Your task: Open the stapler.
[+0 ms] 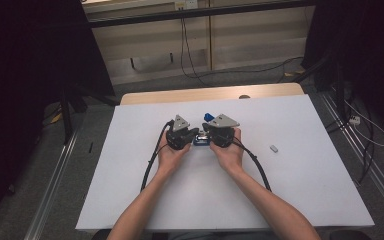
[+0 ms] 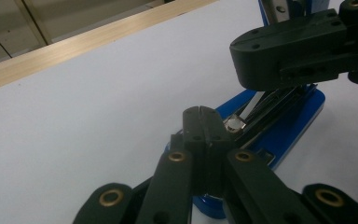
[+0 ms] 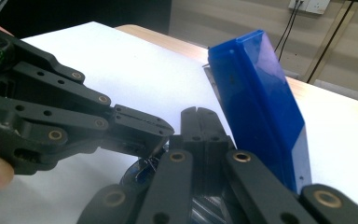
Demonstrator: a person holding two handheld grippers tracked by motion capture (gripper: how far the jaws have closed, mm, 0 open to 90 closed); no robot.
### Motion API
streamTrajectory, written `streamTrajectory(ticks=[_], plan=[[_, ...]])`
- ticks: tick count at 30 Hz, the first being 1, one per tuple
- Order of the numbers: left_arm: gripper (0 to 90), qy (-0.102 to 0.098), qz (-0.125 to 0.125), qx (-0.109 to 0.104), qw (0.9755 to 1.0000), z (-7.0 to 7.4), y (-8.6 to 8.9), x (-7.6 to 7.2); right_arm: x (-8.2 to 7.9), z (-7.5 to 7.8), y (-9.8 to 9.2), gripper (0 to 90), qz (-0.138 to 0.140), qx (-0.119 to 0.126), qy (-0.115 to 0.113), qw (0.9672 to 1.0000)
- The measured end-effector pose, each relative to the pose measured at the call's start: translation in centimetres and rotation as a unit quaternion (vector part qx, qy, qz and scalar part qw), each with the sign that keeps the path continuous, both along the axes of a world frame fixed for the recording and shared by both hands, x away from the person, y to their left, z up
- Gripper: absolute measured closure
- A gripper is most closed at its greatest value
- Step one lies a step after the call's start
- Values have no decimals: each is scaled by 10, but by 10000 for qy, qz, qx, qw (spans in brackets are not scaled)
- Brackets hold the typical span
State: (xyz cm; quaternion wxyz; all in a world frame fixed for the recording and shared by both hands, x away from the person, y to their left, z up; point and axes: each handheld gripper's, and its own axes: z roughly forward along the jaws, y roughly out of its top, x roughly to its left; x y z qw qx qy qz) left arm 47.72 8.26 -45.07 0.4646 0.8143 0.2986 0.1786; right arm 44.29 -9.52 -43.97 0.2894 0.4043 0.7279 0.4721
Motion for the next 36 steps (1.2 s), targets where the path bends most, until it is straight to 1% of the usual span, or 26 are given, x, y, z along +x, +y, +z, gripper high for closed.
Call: streamTrajectory(ticks=[3, 4, 7, 9, 13, 20, 21, 22, 25, 26, 30, 35, 36], plan=[[900, 16, 3, -9, 10000, 0, 0, 0, -1, 1, -1, 900, -48, -32, -50, 10000], [900, -3, -1, -1, 10000, 0, 0, 1, -1, 2, -4, 900, -74, 44, -46, 10000], [900, 2, -6, -14, 10000, 0, 0, 0, -1, 4, -6, 900, -117, 39, -68, 9999], [900, -14, -5, 19, 10000, 0, -1, 0, -2, 5, -8, 900, -110, 26, -87, 9999], [900, -10, -14, 14, 10000, 0, 0, 0, -3, 9, -13, 900, -180, 74, -138, 9997], [900, -23, -32, 14, 10000, 0, 0, 0, -4, 14, -19, 900, -271, 55, -182, 9995], [900, -23, -32, 14, 10000, 0, 0, 0, -4, 14, -19, 900, -271, 55, -182, 9995], [900, -23, -33, 27, 10000, 0, 0, 0, -4, 15, -20, 900, -289, -1, -216, 9994], [900, -25, -32, 27, 10000, 0, 0, 0, -5, 15, -20, 900, -308, -4, -209, 9993], [900, -11, -16, -8, 10000, 0, 0, 0, -4, 15, -21, 900, -325, -6, -214, 9992], [900, -16, -19, 15, 10000, 0, 0, 0, -5, 17, -24, 900, -383, 6, -227, 9990], [900, -36, -3, 22, 10000, 0, 0, -1, -6, 17, -26, 900, -376, 5, -233, 9990], [900, -43, -5, 13, 10000, 0, 0, -1, -6, 18, -26, 900, -424, -16, -263, 9988]])
